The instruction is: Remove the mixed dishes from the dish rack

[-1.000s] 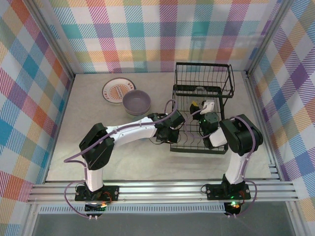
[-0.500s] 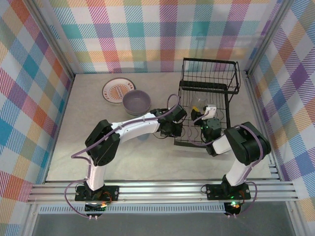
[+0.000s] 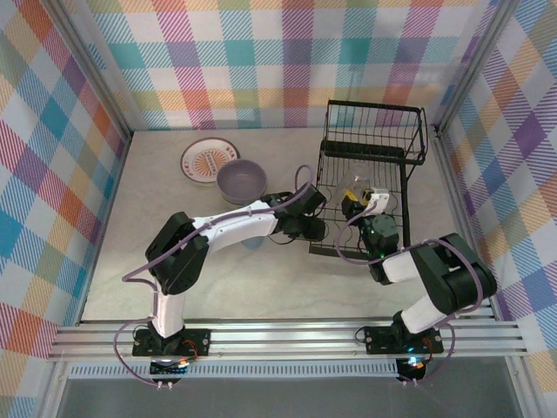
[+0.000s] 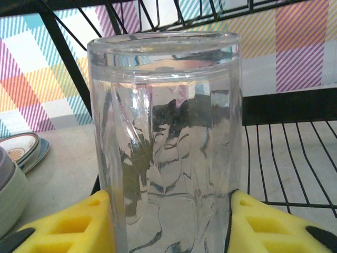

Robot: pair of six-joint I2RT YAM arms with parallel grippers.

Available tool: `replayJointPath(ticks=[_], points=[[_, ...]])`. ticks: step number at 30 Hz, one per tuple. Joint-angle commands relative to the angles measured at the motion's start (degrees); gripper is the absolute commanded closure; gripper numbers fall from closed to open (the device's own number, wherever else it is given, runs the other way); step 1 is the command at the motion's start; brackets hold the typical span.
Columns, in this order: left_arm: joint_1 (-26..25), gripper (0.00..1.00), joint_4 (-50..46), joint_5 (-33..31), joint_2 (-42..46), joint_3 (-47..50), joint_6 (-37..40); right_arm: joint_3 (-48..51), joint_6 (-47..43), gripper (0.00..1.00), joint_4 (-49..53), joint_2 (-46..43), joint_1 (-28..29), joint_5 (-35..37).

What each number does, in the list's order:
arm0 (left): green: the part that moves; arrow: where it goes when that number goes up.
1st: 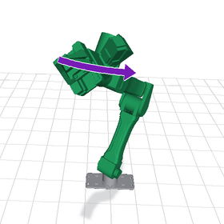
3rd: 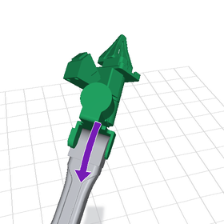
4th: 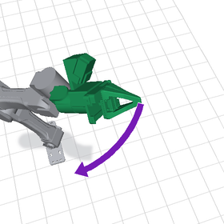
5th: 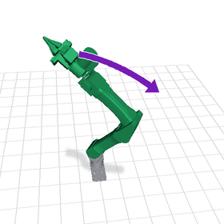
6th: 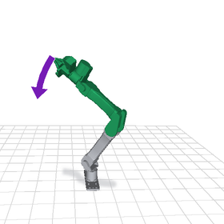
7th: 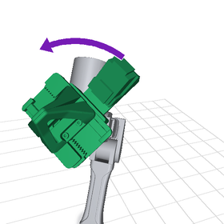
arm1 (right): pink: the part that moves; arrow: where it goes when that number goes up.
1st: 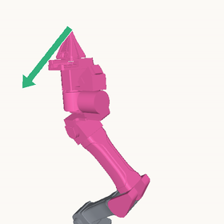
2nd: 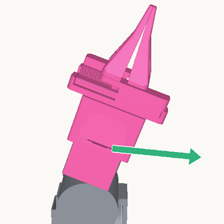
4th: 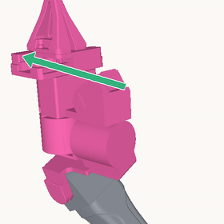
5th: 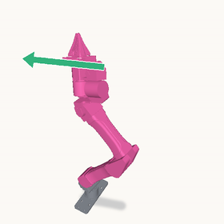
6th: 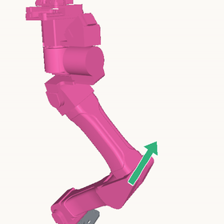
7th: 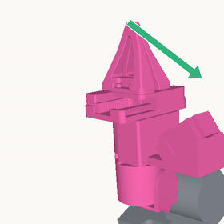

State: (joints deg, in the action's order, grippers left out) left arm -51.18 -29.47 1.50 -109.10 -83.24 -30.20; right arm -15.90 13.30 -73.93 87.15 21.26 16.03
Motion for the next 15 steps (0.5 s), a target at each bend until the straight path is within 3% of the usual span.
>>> replayJointPath(ticks=[1, 11, 15], points=[[0.5, 0.35, 3.3, -0.3, 6.9, 2.7, 1.5, 0.5, 1.4, 0.82, 2.4, -4.5, 0.5, 0.3], [0.4, 0.03, 5.9, -1.3, 23.3, 12.5, 5.3, -0.4, 2.8, 0.83, 20.7, -18.6, 0.5, -1.0], [0.3, 0.0, 7.4, -2.9, 31.5, 17.2, 7.9, -1.0, 3.0, 0.83, 28.4, -25.2, 0.5, -1.5]])
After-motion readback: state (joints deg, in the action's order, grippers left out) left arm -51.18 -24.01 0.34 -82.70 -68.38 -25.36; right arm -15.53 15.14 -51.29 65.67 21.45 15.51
